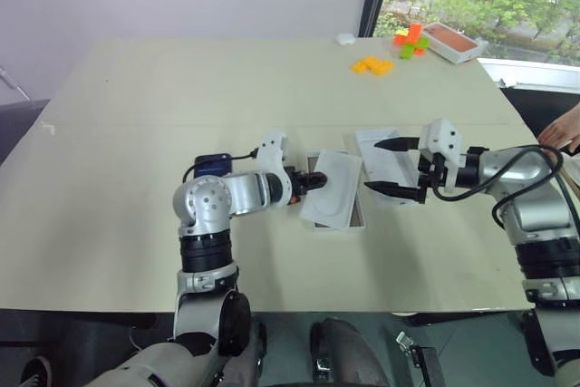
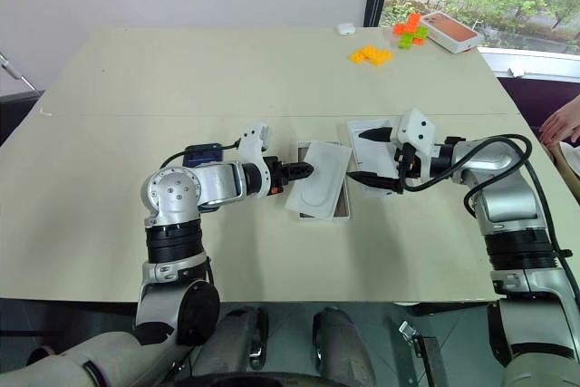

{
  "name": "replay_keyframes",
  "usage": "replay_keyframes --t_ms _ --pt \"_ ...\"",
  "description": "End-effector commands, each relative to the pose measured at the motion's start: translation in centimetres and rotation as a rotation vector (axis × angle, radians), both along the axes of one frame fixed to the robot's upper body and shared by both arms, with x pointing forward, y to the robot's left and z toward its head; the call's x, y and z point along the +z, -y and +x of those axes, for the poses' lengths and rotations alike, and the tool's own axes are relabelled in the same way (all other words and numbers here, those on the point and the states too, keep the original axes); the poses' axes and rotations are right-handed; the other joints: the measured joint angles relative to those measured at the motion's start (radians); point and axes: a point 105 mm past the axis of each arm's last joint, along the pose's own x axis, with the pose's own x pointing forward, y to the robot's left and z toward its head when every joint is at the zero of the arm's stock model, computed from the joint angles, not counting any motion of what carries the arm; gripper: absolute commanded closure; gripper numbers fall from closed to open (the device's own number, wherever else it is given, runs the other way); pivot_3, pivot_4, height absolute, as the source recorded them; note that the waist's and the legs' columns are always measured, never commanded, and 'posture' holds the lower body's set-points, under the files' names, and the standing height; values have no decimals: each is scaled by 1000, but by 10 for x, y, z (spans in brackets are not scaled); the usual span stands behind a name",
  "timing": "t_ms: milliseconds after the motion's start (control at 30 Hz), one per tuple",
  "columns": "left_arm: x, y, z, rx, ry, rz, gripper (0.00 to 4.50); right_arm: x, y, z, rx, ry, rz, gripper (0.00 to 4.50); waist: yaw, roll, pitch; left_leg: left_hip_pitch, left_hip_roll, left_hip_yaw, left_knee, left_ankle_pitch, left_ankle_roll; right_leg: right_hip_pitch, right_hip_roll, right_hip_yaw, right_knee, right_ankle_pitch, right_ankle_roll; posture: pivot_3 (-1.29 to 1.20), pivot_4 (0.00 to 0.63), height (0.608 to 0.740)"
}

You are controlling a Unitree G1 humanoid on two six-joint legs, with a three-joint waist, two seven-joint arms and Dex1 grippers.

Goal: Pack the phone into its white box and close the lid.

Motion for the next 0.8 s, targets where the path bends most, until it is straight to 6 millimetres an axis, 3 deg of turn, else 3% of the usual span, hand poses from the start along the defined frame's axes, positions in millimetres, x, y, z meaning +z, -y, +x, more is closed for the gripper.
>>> replay_keyframes --t_ms 33,100,333,467,567,667,800 --pt "26 1 3 -30 103 -29 1101 10 -3 4 -5 39 7 0 -1 0 0 0 0 0 0 0 0 0 0 0 0 0 0 0 150 740" --pt "34 -6 7 -19 127 -29 1101 8 -15 9 -14 16 19 0 -3 0 0 0 0 0 0 0 0 0 0 0 0 0 0 0 150 740" --pt "60 -28 13 -21 253 -25 1101 16 -28 8 -25 -18 100 0 -3 0 0 0 0 0 0 0 -1 0 0 0 0 0 0 0 150 740" --pt "91 -49 24 39 470 -42 1068 16 -38 12 -48 -3 108 1259 -2 0 0 0 0 0 -1 0 -1 -1 0 0 0 0 0 0 150 740" --pt "102 -70 31 77 621 3 1068 9 -42 15 -69 11 52 2837 -3 1 0 0 0 0 -2 1 -2 -1 0 0 0 0 0 0 150 740" --pt "99 -84 27 25 750 67 1068 1 -43 24 -134 19 -9 4405 -5 1 0 0 0 0 -2 1 -2 -1 0 0 -1 0 0 0 150 740" --pt "81 -98 6 -129 807 78 1068 -8 -50 25 -140 34 -91 4469 -7 1 0 0 0 1 -3 1 -1 -3 -1 1 -2 0 -1 0 150 740"
